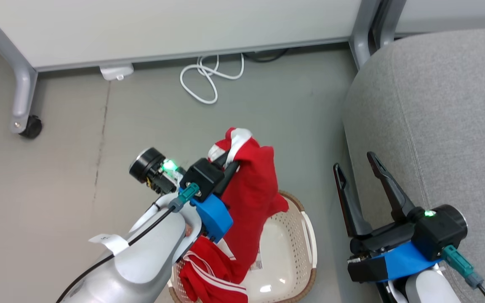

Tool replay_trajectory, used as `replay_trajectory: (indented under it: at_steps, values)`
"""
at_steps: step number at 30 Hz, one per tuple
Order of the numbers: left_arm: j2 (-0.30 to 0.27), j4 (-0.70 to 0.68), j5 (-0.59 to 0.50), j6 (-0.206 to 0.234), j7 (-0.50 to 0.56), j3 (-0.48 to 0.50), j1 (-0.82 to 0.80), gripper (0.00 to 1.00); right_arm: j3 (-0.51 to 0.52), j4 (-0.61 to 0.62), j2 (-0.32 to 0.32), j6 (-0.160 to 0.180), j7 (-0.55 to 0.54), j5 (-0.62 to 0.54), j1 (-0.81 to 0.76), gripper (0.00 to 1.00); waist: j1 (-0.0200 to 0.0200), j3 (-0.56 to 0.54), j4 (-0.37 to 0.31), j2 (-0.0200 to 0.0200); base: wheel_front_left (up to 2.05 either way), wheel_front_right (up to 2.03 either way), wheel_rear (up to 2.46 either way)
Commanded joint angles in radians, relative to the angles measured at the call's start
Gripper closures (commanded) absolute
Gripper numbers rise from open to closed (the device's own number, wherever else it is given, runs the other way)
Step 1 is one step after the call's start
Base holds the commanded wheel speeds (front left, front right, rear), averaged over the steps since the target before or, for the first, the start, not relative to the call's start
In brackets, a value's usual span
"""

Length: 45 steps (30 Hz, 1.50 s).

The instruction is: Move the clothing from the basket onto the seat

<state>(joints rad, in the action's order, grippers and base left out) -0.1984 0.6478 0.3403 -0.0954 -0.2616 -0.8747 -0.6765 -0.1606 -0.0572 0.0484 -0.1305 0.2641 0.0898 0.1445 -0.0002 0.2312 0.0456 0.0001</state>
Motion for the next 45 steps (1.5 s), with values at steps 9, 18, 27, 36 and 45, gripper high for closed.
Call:
replay_trajectory:
  at_steps: [9,18,27,36,45]
  values:
    - [0.015,-0.157,-0.038,0.017,-0.005,0.120,0.019,1.00,-0.009,-0.009,0.004,0.000,0.001,0.011,-0.054,0.00,0.0002,-0.086,0.002,-0.0001,0.00,0.00,0.00]
    - [0.042,-0.261,-0.073,0.012,-0.005,0.182,-0.011,1.00,-0.015,-0.007,0.004,0.000,0.001,0.018,-0.078,0.00,0.0002,-0.130,0.004,-0.0001,0.00,0.00,0.00]
    - [0.056,-0.289,-0.096,0.002,-0.005,0.195,-0.038,1.00,-0.031,-0.005,0.004,0.000,0.001,0.032,-0.088,0.00,0.0002,-0.155,-0.002,-0.0001,0.00,0.00,0.00]
    - [0.067,-0.341,-0.106,0.000,-0.005,0.194,-0.019,1.00,-0.041,-0.017,0.004,0.000,0.001,0.013,-0.085,0.00,0.0002,-0.167,0.014,-0.0001,0.00,0.00,0.00]
    - [0.080,-0.340,-0.110,-0.003,-0.005,0.180,-0.004,1.00,-0.082,0.005,0.004,0.000,0.001,0.016,-0.066,0.00,0.0002,-0.180,0.030,-0.0001,0.00,0.00,0.00]
